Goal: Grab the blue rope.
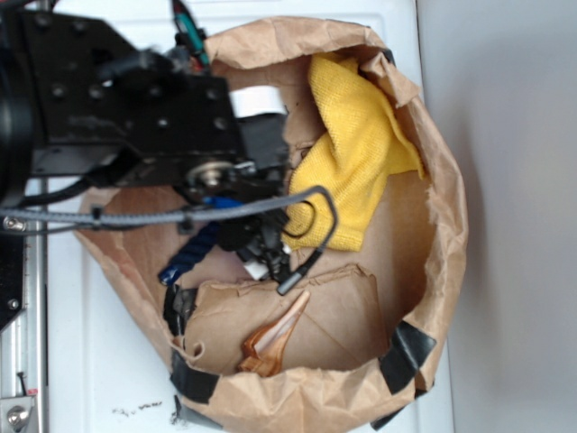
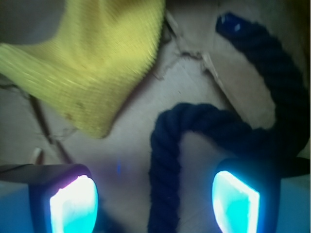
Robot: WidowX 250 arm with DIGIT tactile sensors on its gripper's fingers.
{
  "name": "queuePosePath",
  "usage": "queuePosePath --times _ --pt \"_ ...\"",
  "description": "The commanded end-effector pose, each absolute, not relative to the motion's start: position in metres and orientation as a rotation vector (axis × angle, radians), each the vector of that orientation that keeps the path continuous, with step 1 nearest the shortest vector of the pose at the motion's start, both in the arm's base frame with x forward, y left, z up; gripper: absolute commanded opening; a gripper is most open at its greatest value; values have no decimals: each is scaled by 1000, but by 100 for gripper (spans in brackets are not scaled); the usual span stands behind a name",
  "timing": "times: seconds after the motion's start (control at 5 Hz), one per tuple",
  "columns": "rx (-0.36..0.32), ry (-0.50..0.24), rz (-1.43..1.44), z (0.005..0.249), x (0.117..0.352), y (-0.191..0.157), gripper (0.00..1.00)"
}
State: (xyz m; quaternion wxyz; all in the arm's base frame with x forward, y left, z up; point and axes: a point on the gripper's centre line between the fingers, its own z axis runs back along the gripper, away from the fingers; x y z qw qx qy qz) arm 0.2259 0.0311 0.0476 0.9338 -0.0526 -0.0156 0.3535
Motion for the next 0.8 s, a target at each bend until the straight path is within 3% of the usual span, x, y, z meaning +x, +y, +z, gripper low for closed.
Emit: queuePosePath --times 0.0,0.2,0.4,0.6 --pt "-96 -122 739 34 229 43 100" --pt "-71 -123 749 26 229 42 100" --pt "-62 -136 773 22 230 40 0" --pt "-66 -154 795 20 233 41 0"
